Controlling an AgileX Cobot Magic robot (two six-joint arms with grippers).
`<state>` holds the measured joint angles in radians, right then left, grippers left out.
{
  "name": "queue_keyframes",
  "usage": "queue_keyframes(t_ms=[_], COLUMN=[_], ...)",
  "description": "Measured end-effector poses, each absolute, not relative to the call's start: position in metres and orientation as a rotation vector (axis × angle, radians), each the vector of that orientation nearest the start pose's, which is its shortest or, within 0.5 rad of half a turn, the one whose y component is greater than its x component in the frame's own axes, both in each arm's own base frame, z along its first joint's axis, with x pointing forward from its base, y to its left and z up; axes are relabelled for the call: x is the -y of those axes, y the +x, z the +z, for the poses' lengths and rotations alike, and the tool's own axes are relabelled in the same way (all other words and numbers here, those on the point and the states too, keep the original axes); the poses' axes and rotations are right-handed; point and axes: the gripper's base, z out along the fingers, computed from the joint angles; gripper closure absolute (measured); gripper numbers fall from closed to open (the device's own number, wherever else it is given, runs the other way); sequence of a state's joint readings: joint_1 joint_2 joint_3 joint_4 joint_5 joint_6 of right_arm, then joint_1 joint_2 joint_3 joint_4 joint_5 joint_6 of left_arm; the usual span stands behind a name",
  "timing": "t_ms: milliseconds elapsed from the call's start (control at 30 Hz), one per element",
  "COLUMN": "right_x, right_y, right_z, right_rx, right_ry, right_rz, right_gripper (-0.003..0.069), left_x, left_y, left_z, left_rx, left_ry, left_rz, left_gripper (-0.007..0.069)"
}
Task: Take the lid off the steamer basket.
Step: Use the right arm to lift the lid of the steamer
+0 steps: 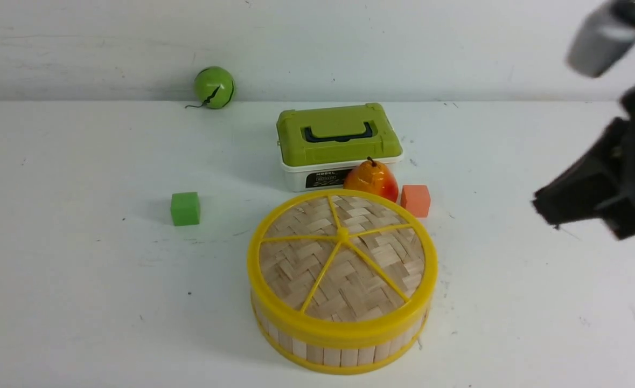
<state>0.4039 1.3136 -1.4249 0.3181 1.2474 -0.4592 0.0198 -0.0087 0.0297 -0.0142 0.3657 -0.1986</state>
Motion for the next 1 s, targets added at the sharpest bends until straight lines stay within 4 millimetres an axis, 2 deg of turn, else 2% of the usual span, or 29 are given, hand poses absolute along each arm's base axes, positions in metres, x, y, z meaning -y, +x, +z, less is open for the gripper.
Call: queue_keyframes(t_ms=[200,233,267,333,467,533,600,733,833,1000], right_x=[-0.184,-0.186,-0.199,-0.21,-0.231,-0.239,-0.245,-0.253,-0.257,-0.259], right_y=[0.268,0.27,0.283,0.298,0.328,0.339,0.348,0.361,0.371,0.376], right_z=[0.36,0.359,0.349,0.34,0.32,0.31,0.301,0.286,0.27,0.263], right_rx=[-2.517,-2.517,-2.532,-2.546,-2.566,-2.572,-2.58,-2.605,-2.626,-2.628], right_ry=[-1.075,-1.077,-1.073,-1.066,-1.062,-1.06,-1.05,-1.016,-0.979,-0.966], right_rz=[0.303,0.301,0.305,0.318,0.33,0.334,0.337,0.338,0.313,0.304], right_gripper=[0.0636,0.063,0.0594,0.0533,0.0343,0.0273,0.0239,0.0231,0.0263,0.0327], left_x=[-0.001,-0.001,-0.001,-0.001,-0.001,-0.001,-0.001,-0.001,-0.001,-0.001], left_y=[0.053,0.053,0.053,0.053,0.053,0.053,0.053,0.053,0.053,0.053], left_z=[0.171,0.171,0.171,0.171,0.171,0.171,0.171,0.171,0.171,0.171], left_rx=[-1.86,-1.86,-1.86,-1.86,-1.86,-1.86,-1.86,-1.86,-1.86,-1.86], left_ry=[-0.213,-0.213,-0.213,-0.213,-0.213,-0.213,-0.213,-0.213,-0.213,-0.213], left_rz=[-0.137,-0.137,-0.137,-0.137,-0.137,-0.137,-0.137,-0.137,-0.137,-0.137], left_gripper=[0.0385,0.0385,0.0385,0.0385,0.0385,0.0385,0.0385,0.0386,0.0386,0.0386])
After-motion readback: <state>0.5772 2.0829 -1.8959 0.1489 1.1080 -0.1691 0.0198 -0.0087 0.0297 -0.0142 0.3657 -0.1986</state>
